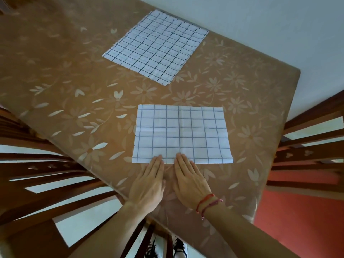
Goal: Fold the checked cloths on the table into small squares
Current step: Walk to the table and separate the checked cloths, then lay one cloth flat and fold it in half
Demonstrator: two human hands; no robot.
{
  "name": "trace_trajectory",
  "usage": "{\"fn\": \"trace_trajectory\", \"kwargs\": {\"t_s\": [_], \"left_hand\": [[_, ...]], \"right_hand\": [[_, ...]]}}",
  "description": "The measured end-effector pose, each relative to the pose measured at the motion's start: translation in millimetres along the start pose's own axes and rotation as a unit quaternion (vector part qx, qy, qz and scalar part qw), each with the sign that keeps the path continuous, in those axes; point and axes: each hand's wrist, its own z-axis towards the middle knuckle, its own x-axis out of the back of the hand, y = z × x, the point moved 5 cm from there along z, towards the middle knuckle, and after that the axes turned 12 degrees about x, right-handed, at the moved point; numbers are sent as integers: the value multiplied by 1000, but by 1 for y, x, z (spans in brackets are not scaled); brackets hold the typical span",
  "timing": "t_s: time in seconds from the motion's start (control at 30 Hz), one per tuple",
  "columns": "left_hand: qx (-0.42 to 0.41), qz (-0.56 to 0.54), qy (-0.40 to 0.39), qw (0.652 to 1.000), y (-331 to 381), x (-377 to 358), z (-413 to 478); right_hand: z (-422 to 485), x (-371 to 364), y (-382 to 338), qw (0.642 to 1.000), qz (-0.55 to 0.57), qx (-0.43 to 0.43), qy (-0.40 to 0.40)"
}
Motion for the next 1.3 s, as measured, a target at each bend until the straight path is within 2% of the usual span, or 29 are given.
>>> {"fn": "trace_trajectory", "kwargs": {"t_s": [0.2, 0.47, 0.7, 1.0, 1.17, 1.3], "left_hand": [[87, 8, -4, 996, -53, -1, -12], [82, -10, -8, 997, -54, -11, -14], [80, -6, -17, 997, -57, -14, -14], [68, -8, -15, 998, -58, -10, -14], [75, -17, -12, 997, -60, -12, -14], [77, -26, -13, 997, -59, -10, -15]], "right_hand": [[4, 4, -8, 1000, 0, -30, -7], [29, 4, -46, 999, 36, 28, -16], [28, -6, -43, 999, 31, 5, -27], [-34, 7, 39, 993, 16, -94, -76], [-78, 14, 83, 979, 28, -191, -57], [-89, 13, 95, 976, 27, -209, -55]]}}
